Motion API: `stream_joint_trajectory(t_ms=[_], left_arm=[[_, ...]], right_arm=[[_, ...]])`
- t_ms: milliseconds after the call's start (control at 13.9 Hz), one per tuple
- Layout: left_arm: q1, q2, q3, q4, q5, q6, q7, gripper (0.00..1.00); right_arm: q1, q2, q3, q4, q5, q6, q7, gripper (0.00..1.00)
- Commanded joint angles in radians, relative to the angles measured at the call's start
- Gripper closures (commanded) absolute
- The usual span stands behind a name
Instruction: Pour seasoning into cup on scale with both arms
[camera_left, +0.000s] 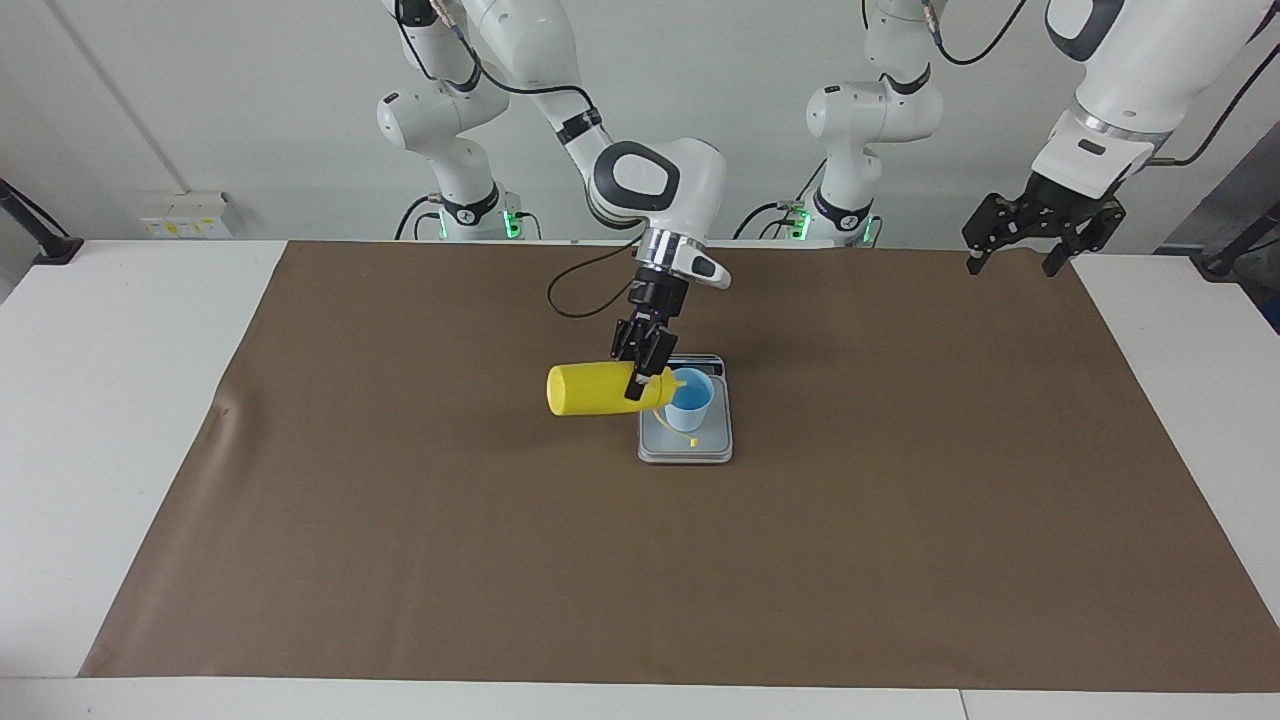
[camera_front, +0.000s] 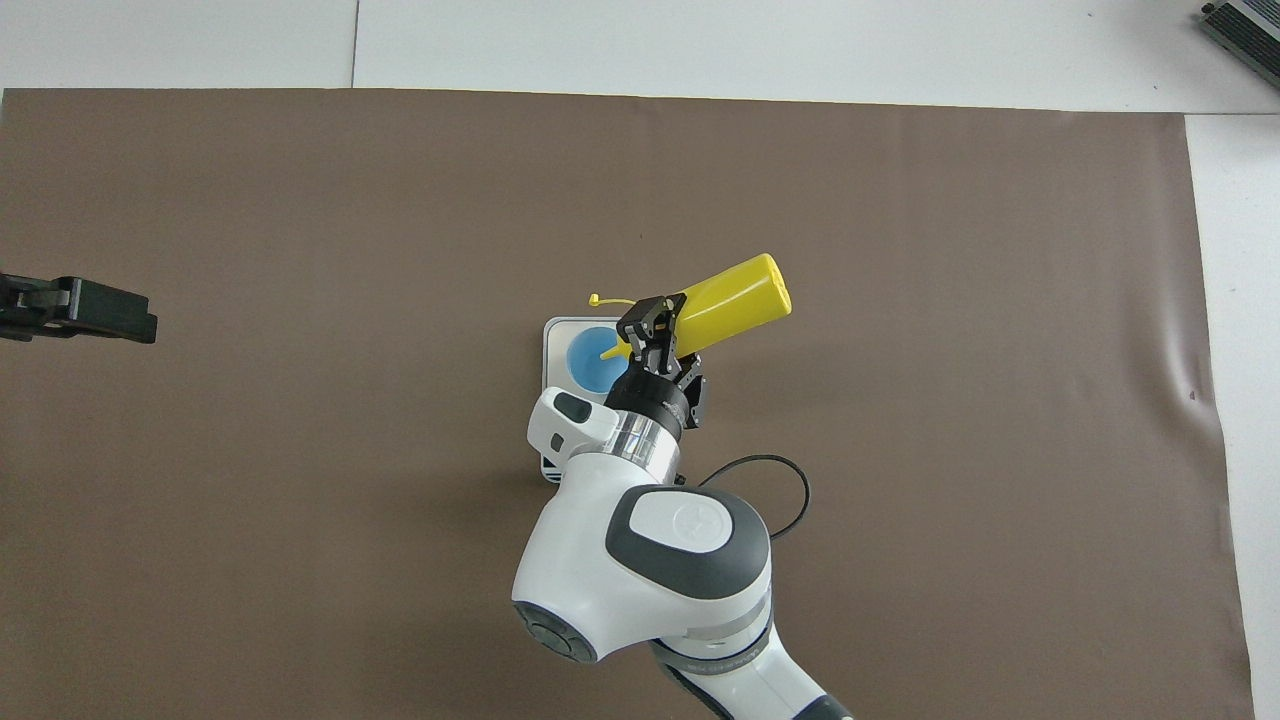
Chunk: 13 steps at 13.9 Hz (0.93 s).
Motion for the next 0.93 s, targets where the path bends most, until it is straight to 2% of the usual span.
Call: stream_joint_trajectory(t_ms=[0, 862], left_arm=[[0.016, -0.028, -0.006, -0.033, -0.016, 0.009, 0.006, 0.00], [0.015, -0.028, -0.006, -0.033, -0.016, 0.009, 0.006, 0.00]], right_arm=[[-0.001, 0.017, 0.001, 0.028, -0.051, -0.019, 0.012, 1.00], [-0.024, -0.006, 0.003, 0.028, -0.009, 0.001, 0.015, 1.00]])
